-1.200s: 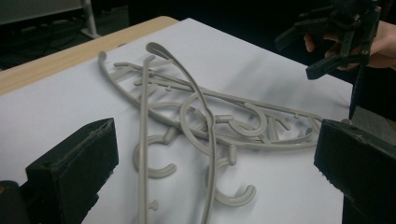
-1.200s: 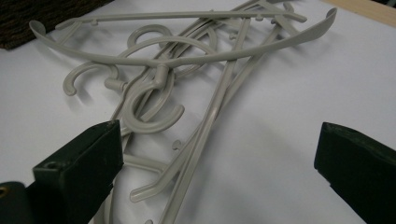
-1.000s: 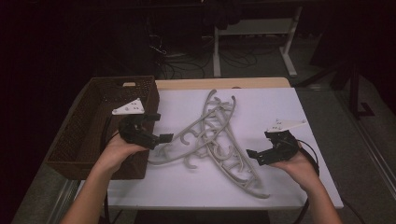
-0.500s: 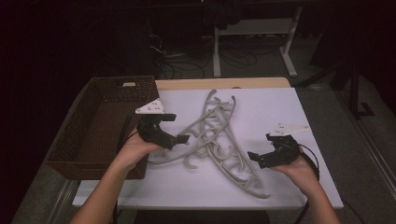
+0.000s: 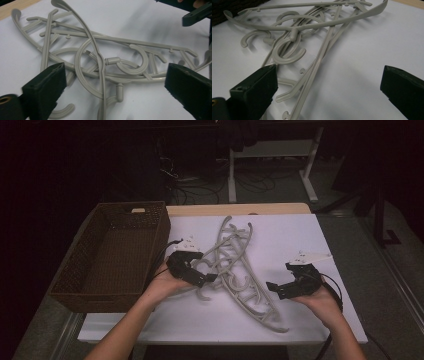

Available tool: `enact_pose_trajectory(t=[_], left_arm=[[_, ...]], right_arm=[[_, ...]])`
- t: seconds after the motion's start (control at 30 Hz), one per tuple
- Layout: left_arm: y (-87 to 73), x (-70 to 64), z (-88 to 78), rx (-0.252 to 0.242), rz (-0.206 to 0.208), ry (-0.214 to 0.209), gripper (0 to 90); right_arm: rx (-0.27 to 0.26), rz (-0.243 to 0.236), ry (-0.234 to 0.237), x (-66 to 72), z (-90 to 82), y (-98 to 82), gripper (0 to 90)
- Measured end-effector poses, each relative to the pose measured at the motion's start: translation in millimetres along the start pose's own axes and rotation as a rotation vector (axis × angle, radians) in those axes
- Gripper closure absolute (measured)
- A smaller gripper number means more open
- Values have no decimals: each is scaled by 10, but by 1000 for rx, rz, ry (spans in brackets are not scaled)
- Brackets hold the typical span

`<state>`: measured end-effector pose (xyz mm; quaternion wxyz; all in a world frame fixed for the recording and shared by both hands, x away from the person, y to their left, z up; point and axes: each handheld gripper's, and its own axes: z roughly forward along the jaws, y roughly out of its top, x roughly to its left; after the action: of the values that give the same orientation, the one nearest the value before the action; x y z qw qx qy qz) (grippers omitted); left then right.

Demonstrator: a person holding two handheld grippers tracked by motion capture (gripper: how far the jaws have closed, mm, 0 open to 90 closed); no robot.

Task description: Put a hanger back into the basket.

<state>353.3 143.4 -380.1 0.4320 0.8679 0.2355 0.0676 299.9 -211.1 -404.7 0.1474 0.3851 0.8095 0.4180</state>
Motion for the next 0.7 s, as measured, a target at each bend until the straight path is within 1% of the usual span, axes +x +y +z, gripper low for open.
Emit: enact_pose_trajectory(t=[0.13, 0.23, 0.33, 0.4, 0.5, 0.57, 0.63, 0.7], left_arm=[[-33, 35, 69, 13, -19, 19, 61], [-50, 47, 137, 26, -26, 29, 96], [-88, 67, 237, 49, -37, 40, 131], [-119, 79, 313, 75, -41, 44, 136], [-155, 88, 389, 105, -36, 63, 144], [-178, 99, 438, 125, -42, 68, 144], [-198, 106, 482, 125, -42, 73, 160], [-216, 107, 519, 135, -33, 83, 186]], right_arm=[[2, -7, -2, 2, 5, -5, 9], [0, -9, 2, 5, 10, -1, 9], [2, -10, 3, 1, 15, 2, 9], [2, -8, 2, -1, 16, 2, 9], [-1, -7, 2, 1, 11, 1, 9], [-2, -7, 2, 5, 7, 0, 9], [-2, -6, 2, 2, 8, 0, 9], [0, -9, 1, 2, 12, 1, 9]])
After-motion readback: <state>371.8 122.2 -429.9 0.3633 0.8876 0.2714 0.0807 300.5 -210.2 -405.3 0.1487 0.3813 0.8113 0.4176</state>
